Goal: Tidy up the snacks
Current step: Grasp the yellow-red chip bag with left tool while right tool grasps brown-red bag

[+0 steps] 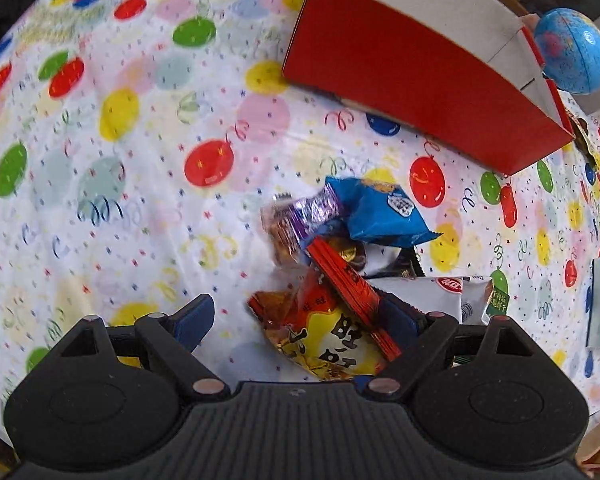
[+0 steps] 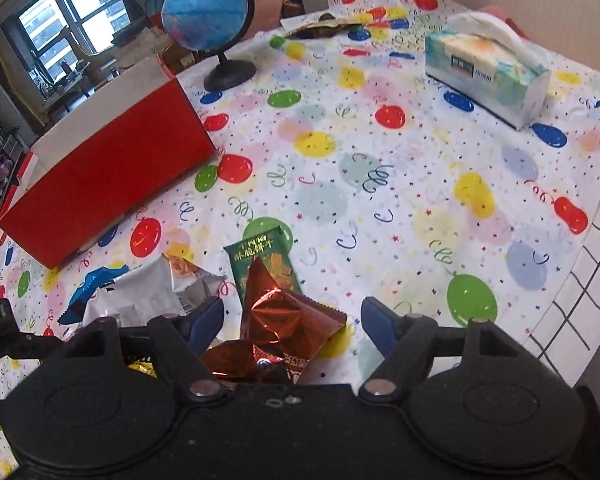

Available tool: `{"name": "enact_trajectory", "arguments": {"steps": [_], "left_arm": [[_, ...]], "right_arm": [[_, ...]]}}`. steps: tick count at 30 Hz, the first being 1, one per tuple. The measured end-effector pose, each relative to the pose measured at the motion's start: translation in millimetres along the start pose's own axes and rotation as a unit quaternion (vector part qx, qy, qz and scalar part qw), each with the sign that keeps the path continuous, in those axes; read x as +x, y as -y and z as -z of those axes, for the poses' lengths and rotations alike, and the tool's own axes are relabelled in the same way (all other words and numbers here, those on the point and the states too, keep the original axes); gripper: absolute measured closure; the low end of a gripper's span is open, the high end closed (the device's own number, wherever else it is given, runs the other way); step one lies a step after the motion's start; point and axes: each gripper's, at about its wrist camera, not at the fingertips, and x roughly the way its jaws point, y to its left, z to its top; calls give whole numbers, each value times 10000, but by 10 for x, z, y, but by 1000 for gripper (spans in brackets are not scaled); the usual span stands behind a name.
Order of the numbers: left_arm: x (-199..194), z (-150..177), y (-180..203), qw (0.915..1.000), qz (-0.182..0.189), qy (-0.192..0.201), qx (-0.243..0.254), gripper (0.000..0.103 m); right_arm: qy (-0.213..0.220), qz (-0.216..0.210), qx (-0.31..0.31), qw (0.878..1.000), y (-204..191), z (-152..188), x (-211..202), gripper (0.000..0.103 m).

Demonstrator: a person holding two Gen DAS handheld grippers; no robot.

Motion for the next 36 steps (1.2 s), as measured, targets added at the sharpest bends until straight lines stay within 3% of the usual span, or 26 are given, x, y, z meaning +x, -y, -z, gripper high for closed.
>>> {"name": "enact_trajectory", "arguments": {"steps": [10, 13, 21, 22, 23, 28, 36], "left_arm": [[184, 29, -42, 9977, 436, -404, -325, 13], [205, 42, -48, 9965, 604, -471, -334, 21], [197, 49, -100, 9957, 789, -373, -300, 35], [194, 54, -118, 9955, 816, -366, -309, 35], [189, 61, -134, 9955, 830, -346, -312, 36], [134, 95, -210, 9956, 861, -260, -279, 43], [-101, 158, -361, 9956, 919, -16, -201, 43]], "right_arm": [[-341, -174, -58, 9993, 6, 77, 141, 28], [-359, -277, -5, 9990, 24, 77, 173, 28], [-301, -522, -25, 9982, 12, 92, 150, 47], [-276, -524, -19, 9982, 14, 97, 140, 60], [-288, -558, -12, 9980, 17, 97, 137, 63], [-177, -599, -58, 9980, -4, 129, 62, 66], [143, -572, -196, 9981, -77, 164, -217, 68]]}}
